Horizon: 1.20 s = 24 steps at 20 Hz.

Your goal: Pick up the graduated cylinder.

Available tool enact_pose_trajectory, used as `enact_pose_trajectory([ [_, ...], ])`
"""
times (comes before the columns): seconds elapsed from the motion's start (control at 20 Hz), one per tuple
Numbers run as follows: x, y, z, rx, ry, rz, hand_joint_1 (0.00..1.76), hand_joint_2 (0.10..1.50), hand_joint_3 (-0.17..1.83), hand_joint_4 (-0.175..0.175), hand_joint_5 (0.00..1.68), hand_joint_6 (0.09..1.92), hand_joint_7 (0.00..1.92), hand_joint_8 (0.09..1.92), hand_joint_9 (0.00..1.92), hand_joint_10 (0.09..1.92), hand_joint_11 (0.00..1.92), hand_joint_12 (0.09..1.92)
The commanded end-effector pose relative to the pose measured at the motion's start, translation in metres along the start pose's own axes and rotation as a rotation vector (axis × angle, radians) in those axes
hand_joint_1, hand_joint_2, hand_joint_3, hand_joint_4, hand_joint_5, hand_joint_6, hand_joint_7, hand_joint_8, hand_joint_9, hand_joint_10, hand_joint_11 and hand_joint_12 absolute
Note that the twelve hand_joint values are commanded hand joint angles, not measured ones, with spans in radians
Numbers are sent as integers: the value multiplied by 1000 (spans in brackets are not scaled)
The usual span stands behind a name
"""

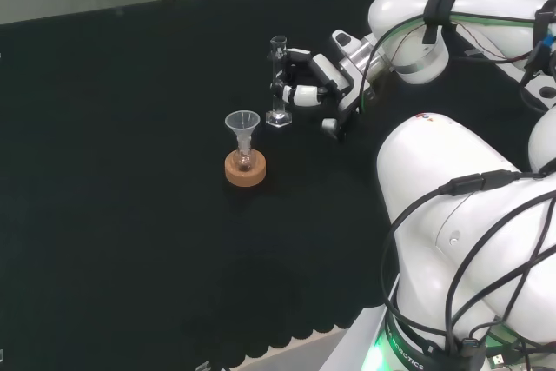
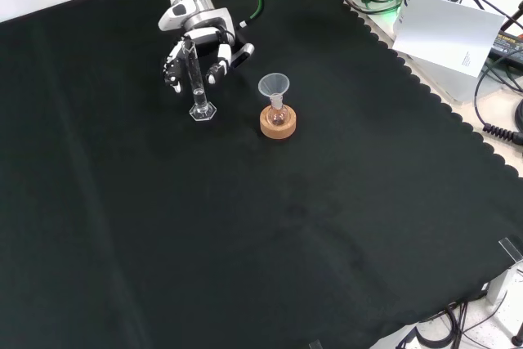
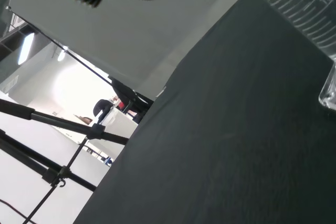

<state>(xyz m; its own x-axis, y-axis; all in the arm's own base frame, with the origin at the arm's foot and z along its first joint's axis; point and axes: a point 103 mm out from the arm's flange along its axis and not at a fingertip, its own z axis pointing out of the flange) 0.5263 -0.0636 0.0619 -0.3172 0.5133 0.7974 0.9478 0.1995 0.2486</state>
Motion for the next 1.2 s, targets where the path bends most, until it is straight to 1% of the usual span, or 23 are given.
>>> enact_pose_trajectory([
  [0.05, 9, 9, 16, 4, -16, -2, 950, 754, 538, 1, 596, 371, 606, 575, 910, 366, 657, 1170],
  [0.1, 3, 5, 6, -16, -2, 0, 951, 755, 538, 1, 598, 376, 609, 576, 912, 366, 660, 1169],
  [0.25, 1, 3, 2, -19, 6, -3, 953, 758, 539, 2, 603, 387, 612, 576, 918, 366, 667, 1165],
  [0.35, 1, 3, 3, -11, -9, 0, 954, 761, 540, 2, 608, 396, 614, 576, 921, 366, 672, 1163],
  [0.45, 4, 5, 6, -18, -25, 5, 955, 778, 541, 0, 616, 430, 625, 576, 935, 359, 704, 1138],
  [0.55, 8, 8, 14, -7, -34, 7, 958, 821, 539, -1, 658, 484, 653, 576, 972, 345, 762, 1101],
  [0.65, 9, 10, 19, -9, -39, 11, 971, 858, 539, 0, 705, 519, 684, 579, 1012, 333, 817, 1074],
  [0.75, 9, 10, 18, -10, -32, 8, 991, 889, 536, 3, 739, 541, 724, 585, 1051, 311, 868, 1044],
  [0.9, 11, 12, 18, -20, -53, 15, 1025, 930, 534, 6, 793, 571, 790, 602, 1111, 273, 942, 997],
  [1.0, 12, 13, 17, -19, -73, 19, 1049, 949, 534, 2, 803, 587, 812, 613, 1132, 251, 978, 970],
  [1.1, 12, 12, 14, -19, -69, 16, 1062, 961, 535, -3, 803, 595, 819, 619, 1142, 241, 996, 960],
  [1.2, 11, 13, 15, -22, -86, 30, 1066, 966, 534, -8, 794, 611, 815, 627, 1148, 228, 1006, 947],
])
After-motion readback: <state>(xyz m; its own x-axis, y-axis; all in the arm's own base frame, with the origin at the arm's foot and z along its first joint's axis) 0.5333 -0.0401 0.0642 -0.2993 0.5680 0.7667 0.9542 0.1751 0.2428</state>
